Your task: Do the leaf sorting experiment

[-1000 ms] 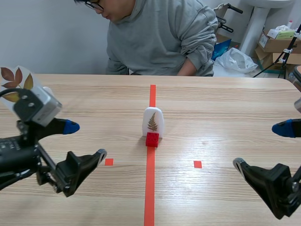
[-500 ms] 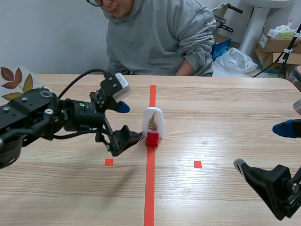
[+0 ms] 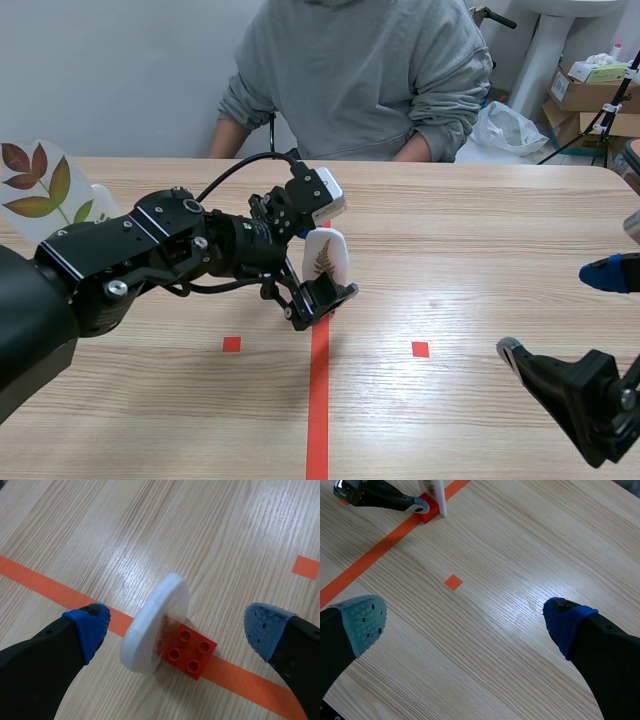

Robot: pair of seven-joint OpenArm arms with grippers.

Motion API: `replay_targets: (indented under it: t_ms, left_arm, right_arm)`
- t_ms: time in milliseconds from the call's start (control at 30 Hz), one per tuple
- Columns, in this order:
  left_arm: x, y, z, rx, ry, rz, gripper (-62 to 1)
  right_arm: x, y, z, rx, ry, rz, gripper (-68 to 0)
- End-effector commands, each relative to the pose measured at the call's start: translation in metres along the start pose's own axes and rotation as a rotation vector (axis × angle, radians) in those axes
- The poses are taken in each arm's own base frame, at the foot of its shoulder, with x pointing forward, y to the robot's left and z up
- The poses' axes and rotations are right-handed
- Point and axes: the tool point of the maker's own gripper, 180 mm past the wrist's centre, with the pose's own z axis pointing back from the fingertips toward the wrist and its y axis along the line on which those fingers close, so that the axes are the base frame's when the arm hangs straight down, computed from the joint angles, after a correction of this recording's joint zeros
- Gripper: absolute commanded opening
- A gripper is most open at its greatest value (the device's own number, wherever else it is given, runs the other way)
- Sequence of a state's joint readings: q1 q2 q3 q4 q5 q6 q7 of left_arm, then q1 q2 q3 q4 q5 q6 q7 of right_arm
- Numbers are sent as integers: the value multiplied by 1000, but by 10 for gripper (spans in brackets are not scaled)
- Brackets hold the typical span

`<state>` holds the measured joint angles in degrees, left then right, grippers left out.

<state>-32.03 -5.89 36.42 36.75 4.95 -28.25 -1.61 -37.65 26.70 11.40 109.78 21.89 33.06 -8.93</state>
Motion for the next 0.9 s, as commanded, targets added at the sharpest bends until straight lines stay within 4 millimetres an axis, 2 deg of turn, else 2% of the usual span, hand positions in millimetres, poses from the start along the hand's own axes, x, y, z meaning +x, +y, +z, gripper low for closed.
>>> replay_targets:
  t_ms: [0,100,300,467,867]
  left_arm:
    - [14,9,0,32,-42,-8,-37]
    - [11,11,0,45,-33,-29,-49]
    - [11,11,0,45,-33,-32,-168]
    - [11,9,0,42,-37,-29,-241]
    - [14,9,0,41,-59,-29,-507]
  right_arm:
    - [12,-3,0,-5,-36,17,-19]
    - [12,-3,0,-5,-36,17,-19]
    - [12,-3,0,-5,-36,17,-19]
    - [12,-3,0,-5,-36,17,-19]
    - [12,-3,0,-5,-36,17,-19]
